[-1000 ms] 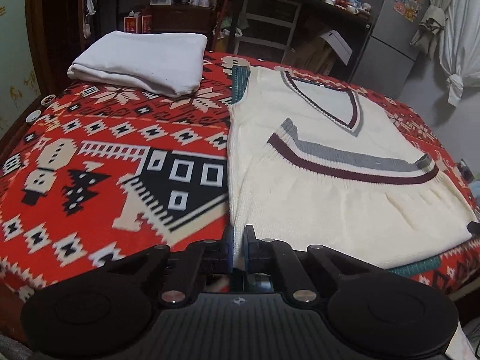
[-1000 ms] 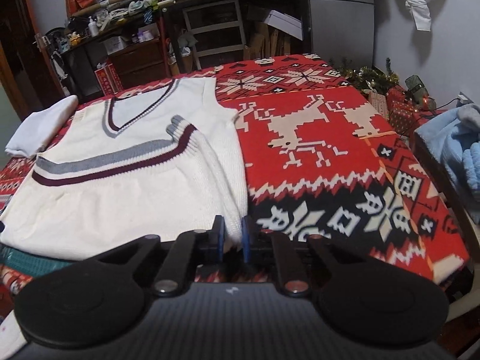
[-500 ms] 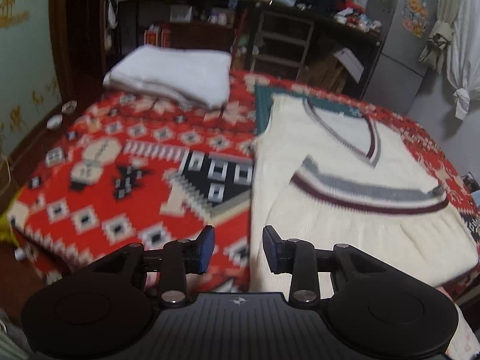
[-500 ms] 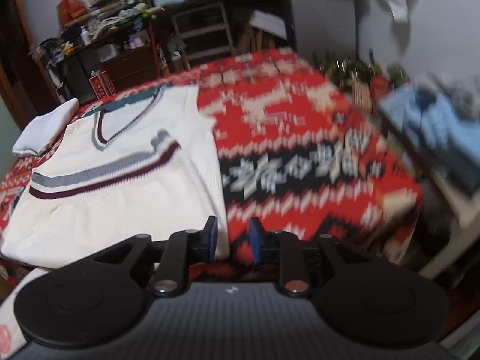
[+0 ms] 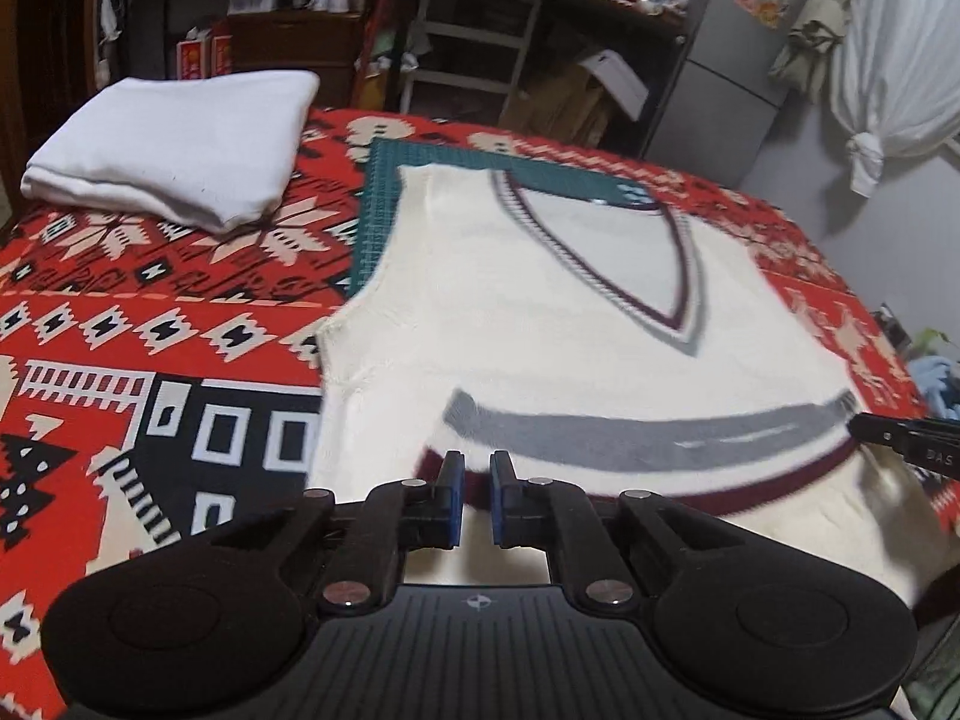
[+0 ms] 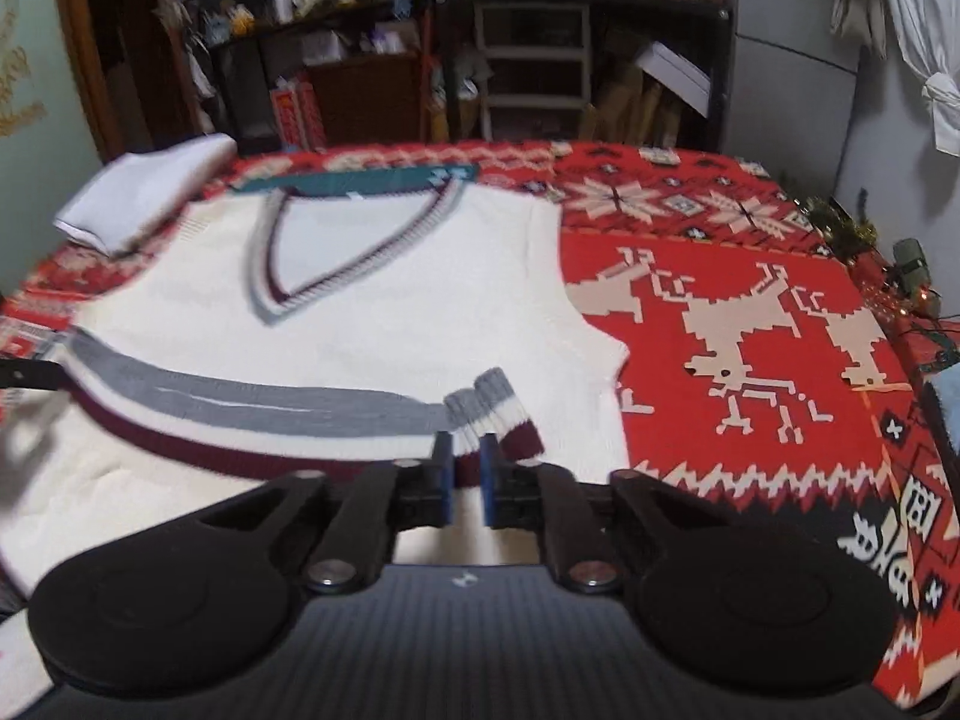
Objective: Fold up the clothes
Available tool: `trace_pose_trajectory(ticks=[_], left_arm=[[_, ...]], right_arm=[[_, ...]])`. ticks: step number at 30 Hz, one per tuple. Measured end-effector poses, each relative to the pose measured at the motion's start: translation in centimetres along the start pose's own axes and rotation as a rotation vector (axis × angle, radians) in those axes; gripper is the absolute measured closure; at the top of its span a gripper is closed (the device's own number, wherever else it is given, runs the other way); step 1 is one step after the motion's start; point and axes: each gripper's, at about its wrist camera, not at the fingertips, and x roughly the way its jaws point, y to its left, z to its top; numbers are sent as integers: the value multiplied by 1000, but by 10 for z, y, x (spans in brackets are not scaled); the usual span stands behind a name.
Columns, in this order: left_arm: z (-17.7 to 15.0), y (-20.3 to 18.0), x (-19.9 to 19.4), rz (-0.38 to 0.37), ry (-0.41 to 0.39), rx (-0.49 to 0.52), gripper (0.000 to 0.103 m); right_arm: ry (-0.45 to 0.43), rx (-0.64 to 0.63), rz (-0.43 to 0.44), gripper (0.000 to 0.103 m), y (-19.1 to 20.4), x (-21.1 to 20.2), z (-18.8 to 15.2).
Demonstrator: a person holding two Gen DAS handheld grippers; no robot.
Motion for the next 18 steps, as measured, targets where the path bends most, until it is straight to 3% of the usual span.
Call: trace_pose_trajectory(ticks=[2, 7, 12, 14, 16, 18], left_arm=[[2, 5, 5, 2, -3, -12, 97], [11, 15, 12, 45, -27, -32, 95], [11, 19, 9, 56, -38, -21, 95], [8, 18, 8, 50, -34, -3, 90], [5, 17, 6, 44, -30, 15, 73], [2, 16, 5, 37, -27, 32, 73]], right_arm=[[6, 26, -4, 101, -7, 12, 3], [-8, 55, 0, 101, -14, 20, 9], [-44, 94, -22, 95, -20, 12, 14], [-65, 93, -33, 84, -23, 3, 14], [-81, 84, -40, 80, -25, -6, 12], [-62, 59, -27, 78, -25, -8, 8]])
